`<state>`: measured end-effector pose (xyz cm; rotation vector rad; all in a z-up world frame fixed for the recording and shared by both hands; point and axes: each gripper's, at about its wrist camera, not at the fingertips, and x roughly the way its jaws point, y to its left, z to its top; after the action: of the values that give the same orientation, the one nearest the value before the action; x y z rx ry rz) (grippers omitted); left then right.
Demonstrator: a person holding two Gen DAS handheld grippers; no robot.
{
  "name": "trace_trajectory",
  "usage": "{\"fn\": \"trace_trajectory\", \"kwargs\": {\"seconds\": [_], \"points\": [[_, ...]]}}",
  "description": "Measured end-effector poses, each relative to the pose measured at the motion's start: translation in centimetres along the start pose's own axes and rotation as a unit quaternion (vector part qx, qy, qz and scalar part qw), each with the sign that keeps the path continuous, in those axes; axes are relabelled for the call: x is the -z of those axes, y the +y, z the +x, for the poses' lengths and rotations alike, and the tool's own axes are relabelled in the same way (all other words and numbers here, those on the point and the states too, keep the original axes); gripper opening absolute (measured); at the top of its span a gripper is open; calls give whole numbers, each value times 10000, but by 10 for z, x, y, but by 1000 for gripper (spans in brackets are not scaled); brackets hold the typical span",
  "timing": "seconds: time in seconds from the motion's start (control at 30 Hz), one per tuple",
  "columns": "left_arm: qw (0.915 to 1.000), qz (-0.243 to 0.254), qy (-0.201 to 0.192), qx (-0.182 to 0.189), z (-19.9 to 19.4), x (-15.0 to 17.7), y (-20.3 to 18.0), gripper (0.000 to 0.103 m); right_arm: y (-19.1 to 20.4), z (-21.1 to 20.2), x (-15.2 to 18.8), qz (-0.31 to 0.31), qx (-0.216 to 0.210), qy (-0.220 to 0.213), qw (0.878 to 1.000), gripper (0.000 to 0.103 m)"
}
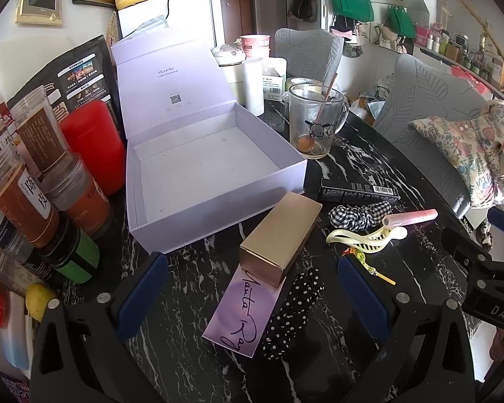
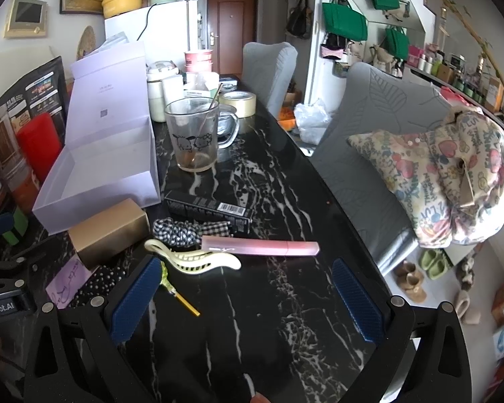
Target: Organize rigid objects
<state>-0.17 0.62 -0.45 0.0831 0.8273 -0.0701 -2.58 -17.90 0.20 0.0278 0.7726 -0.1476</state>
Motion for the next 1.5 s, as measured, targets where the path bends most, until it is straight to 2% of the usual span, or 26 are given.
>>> {"fn": "trace_trajectory", "kwargs": {"seconds": [1.5], "points": [[10000, -46, 26, 41, -5, 2, 7, 103, 4, -4, 4, -35, -74, -4, 10000, 103]]}}
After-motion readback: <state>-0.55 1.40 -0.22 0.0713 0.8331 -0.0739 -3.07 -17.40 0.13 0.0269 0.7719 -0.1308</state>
